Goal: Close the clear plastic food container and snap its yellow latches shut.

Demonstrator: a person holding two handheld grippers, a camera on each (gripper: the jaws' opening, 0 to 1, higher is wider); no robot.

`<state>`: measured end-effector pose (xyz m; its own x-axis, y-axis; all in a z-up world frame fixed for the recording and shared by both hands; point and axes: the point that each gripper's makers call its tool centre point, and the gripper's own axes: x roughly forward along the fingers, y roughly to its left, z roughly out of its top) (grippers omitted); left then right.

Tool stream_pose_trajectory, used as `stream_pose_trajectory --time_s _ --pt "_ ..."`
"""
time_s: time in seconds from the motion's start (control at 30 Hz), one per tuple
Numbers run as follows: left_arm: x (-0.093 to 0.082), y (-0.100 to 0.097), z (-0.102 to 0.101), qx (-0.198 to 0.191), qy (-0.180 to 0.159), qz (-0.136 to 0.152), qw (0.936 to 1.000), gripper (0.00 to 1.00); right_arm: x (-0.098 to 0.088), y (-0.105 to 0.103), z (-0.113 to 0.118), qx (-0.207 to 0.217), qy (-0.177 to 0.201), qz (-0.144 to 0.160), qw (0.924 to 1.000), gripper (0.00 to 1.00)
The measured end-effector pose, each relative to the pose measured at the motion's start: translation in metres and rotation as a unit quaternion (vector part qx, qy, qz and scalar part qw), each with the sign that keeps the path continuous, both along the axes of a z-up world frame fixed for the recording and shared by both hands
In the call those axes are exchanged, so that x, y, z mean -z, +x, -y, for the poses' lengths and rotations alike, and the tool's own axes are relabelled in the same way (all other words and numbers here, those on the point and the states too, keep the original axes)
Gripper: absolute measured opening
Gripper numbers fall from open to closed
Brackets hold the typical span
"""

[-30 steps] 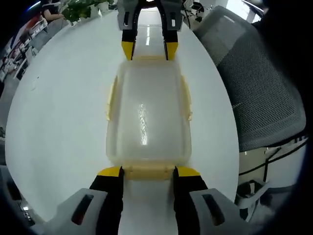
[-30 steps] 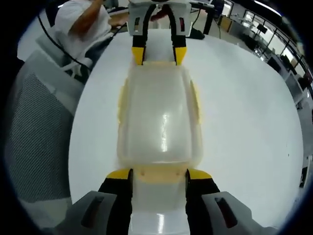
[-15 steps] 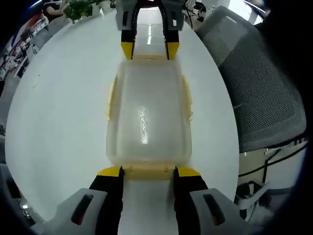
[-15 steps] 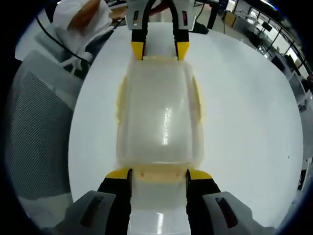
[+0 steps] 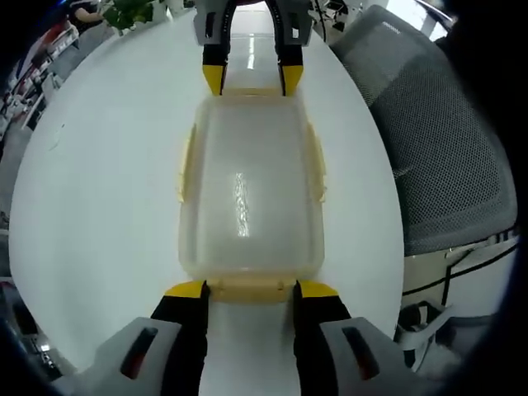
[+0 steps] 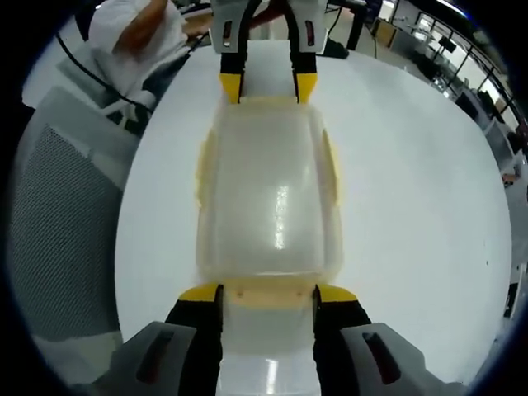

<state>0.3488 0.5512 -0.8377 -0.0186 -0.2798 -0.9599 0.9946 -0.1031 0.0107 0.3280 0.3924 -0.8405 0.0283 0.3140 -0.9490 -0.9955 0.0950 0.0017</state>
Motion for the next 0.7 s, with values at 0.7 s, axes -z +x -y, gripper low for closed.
stream_pose_trajectory --time_s 0.7 --pt "-0.0087 -0.0078 -0.0012 -0.011 0.012 0.001 0.9999 0.38 -0.0007 -0.0038 -0.0016 -0.006 -0.007 -0.001 1.0000 0.38"
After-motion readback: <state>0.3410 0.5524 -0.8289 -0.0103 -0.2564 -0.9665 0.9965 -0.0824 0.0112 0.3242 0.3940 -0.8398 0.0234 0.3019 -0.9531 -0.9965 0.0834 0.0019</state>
